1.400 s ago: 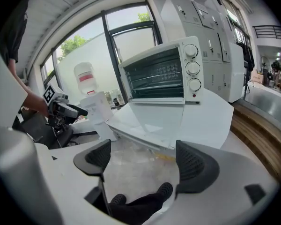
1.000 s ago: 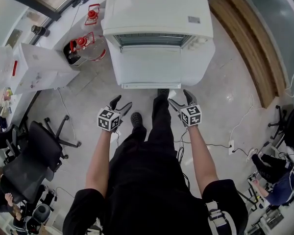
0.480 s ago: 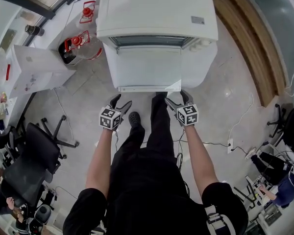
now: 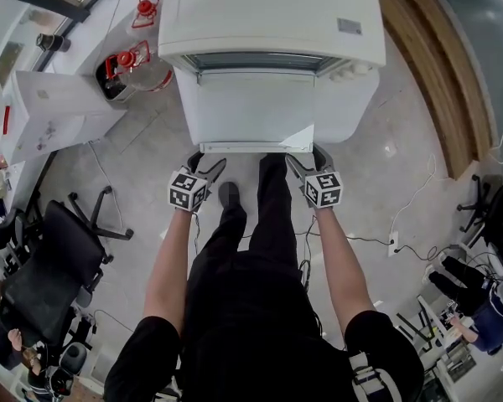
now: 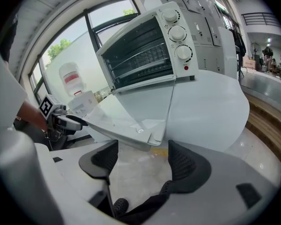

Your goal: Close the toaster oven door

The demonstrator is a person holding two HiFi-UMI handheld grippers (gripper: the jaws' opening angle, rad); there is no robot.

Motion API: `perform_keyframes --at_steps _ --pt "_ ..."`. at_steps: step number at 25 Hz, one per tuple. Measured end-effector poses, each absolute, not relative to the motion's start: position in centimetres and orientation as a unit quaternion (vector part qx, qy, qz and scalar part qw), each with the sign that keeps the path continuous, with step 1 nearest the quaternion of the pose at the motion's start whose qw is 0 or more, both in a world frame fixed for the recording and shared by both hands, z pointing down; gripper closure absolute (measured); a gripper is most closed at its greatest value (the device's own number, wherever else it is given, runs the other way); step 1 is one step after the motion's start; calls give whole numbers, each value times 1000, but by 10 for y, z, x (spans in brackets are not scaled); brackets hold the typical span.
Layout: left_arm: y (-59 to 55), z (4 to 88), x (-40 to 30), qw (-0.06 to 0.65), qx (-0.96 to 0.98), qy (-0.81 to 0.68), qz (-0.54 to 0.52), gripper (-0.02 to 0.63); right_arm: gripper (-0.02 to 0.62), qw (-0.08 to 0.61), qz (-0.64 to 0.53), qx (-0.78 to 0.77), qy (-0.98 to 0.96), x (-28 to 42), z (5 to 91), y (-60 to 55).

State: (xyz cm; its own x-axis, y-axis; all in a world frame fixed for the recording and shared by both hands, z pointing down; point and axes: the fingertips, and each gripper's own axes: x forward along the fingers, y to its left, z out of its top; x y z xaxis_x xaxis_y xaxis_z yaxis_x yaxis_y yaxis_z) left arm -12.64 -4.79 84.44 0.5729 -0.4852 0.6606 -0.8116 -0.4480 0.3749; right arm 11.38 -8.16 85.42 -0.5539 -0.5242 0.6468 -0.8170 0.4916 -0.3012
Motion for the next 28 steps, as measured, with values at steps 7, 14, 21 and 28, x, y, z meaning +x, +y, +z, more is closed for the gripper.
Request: perform_keyframes --at_steps 7,14,21,28 --pt "-61 852 -125 356 812 -401 230 322 264 217 331 414 -819 114 860 -92" --pt "-64 850 -125 381 810 -399 201 338 373 205 348 399 -823 105 860 -89" --pt "-64 850 -128 365 812 -402 213 377 410 198 350 407 -820 106 863 -93" --pt "-63 842 -130 362 815 -404 206 407 434 177 367 401 -821 109 855 -92"
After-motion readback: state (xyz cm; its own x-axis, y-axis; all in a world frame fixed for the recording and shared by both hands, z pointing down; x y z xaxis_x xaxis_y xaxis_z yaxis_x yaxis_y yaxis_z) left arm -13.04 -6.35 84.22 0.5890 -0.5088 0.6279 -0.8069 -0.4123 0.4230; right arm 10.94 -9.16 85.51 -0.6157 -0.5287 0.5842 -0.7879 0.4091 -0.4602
